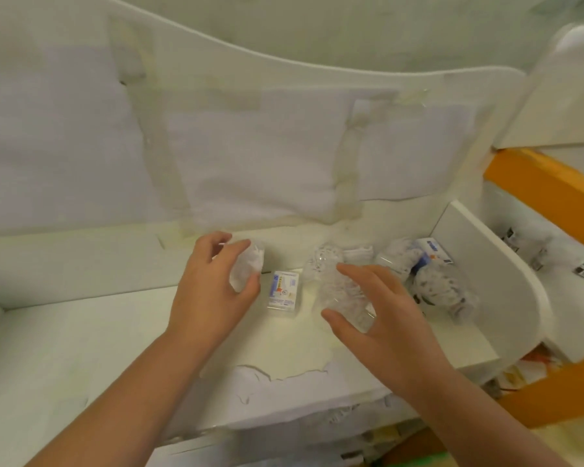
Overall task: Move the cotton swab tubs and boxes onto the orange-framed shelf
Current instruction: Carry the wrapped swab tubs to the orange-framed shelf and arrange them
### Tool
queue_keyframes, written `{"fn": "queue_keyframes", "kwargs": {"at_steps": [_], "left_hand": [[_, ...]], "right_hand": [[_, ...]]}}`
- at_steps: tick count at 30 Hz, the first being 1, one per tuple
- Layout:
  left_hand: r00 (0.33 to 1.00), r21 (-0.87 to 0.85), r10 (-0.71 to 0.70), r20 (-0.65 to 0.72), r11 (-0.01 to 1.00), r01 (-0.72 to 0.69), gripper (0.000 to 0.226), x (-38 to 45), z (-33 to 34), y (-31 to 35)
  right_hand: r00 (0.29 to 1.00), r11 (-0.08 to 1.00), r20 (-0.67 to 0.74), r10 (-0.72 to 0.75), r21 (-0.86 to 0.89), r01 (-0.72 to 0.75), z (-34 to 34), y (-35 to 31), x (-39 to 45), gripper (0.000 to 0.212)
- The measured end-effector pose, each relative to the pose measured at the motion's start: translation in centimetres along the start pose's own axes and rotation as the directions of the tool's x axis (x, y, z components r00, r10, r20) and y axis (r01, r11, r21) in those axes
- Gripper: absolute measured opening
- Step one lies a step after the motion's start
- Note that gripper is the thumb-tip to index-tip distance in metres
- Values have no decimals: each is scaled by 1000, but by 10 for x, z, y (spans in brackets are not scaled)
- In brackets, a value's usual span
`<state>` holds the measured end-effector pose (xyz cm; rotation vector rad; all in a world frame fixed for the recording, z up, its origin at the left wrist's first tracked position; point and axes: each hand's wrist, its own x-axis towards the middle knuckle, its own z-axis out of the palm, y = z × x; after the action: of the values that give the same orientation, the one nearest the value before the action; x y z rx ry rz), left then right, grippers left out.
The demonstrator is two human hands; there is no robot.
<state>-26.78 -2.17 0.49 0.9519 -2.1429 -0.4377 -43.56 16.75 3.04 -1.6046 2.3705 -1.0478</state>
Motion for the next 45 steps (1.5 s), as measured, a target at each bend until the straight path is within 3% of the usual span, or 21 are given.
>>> {"fn": "queue_keyframes", "kwargs": {"at_steps": [9, 18, 25, 31, 38, 45], "left_hand": [[994, -20, 113, 7, 993, -113, 50, -35, -8, 92], [971, -123, 230, 70, 968, -220, 48, -94, 34, 244], [914, -302, 389, 110, 890, -343, 46, -143, 93, 369], [835, -336, 512, 201, 837, -432, 50, -168, 148, 447], [811, -379, 537, 232, 818, -433, 49, -162, 215, 503], [879, -351, 420, 226, 877, -329, 50, -129, 279, 527]], "right_hand": [[994, 992, -104, 23, 125, -10, -69, 26, -47, 51], [974, 991, -214, 74, 124, -48, -176, 93, -146, 51], [953, 985, -252, 166, 84, -149, -256, 162, -236, 50], [898, 954, -327, 294, 40, -298, -310, 224, -281, 56], [863, 928, -357, 357, 29, -372, -343, 287, -278, 58], [877, 921, -320, 360, -28, -388, -372, 353, -234, 57]]}}
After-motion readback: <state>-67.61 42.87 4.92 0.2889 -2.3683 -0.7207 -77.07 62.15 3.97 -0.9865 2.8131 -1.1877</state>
